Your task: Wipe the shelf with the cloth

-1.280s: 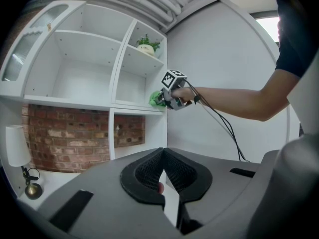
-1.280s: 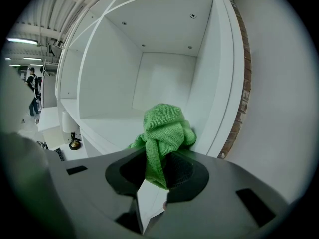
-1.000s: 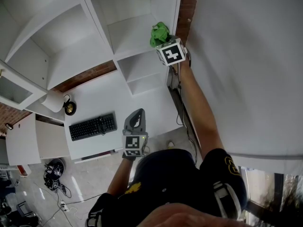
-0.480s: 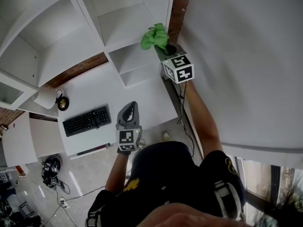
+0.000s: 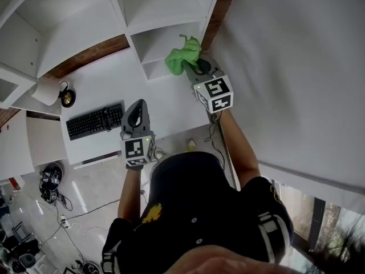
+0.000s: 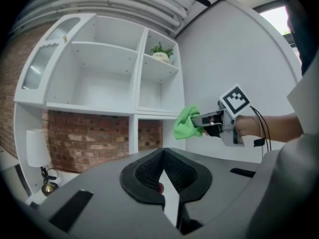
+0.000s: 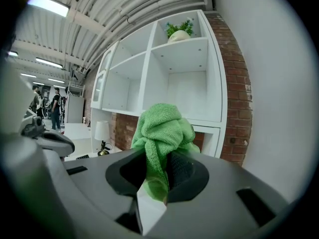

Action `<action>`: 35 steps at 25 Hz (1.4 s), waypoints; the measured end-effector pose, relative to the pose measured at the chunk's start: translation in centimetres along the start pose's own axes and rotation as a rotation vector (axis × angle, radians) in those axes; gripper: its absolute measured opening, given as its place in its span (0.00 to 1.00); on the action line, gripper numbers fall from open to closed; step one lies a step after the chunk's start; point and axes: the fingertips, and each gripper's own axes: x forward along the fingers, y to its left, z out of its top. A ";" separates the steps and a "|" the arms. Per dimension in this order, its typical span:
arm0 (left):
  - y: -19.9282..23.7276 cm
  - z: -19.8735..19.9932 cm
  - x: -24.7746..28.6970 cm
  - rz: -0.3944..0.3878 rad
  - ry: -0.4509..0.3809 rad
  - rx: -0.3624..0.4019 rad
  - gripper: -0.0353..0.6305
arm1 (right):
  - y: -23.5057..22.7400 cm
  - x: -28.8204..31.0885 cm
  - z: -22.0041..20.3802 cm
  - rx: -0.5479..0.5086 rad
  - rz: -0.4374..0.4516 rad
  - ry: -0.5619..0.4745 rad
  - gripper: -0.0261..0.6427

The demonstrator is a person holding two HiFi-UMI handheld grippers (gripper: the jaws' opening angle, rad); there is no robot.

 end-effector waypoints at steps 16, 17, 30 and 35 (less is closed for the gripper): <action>4.2 2.6 -2.3 0.139 -0.073 0.021 0.08 | 0.8 -6.6 -0.4 0.004 0.033 -0.203 0.17; 3.9 2.9 -2.0 0.138 -0.080 0.020 0.08 | 0.3 -6.8 -0.3 0.016 0.011 -0.211 0.17; 3.7 4.3 -1.2 0.156 -0.077 0.061 0.08 | 2.4 -6.8 0.8 -0.016 0.012 -0.241 0.17; 5.0 3.6 -1.8 0.174 -0.067 0.044 0.08 | 1.7 -7.3 0.4 0.012 -0.017 -0.236 0.17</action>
